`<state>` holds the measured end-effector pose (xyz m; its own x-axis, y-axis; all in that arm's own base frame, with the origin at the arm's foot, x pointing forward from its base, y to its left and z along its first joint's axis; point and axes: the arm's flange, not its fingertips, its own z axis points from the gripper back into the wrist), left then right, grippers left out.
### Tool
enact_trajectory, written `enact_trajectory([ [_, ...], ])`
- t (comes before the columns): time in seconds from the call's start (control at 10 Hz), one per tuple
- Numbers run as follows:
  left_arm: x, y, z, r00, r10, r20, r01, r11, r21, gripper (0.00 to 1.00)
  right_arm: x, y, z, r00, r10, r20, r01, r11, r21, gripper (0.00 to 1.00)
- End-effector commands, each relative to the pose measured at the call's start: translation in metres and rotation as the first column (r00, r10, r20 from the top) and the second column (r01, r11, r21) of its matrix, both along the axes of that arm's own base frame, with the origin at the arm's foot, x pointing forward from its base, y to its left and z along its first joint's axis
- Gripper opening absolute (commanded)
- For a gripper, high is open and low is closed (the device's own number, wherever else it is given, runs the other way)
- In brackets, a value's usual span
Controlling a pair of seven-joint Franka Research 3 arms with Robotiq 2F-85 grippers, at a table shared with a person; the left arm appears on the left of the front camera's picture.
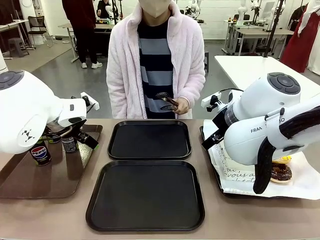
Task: Set up donuts and drinks on trays.
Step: Pick up one Pepsi coke and place it on the Flat Tray.
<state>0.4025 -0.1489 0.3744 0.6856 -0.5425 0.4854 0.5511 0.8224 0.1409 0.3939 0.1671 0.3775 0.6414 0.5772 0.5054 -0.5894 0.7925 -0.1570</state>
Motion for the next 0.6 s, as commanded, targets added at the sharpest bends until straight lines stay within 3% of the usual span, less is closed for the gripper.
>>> enact_trajectory([
  [0.0,-0.047,0.010,0.029,0.999,-0.032,-0.005,0.032,0.999,0.040,1.00,-0.038,-0.017,0.033,0.999,0.044,-0.030,-0.045,0.999,-0.023,1.00],
  [0.3,-0.115,0.050,0.048,0.985,-0.151,-0.087,0.158,0.984,0.081,1.00,-0.112,-0.073,0.077,0.996,0.083,-0.042,-0.090,0.977,-0.194,1.00],
  [0.5,-0.147,0.066,0.041,0.975,-0.179,-0.130,0.190,0.979,0.077,1.00,-0.138,-0.103,0.066,0.987,0.120,-0.111,-0.141,0.967,-0.210,1.00],
])
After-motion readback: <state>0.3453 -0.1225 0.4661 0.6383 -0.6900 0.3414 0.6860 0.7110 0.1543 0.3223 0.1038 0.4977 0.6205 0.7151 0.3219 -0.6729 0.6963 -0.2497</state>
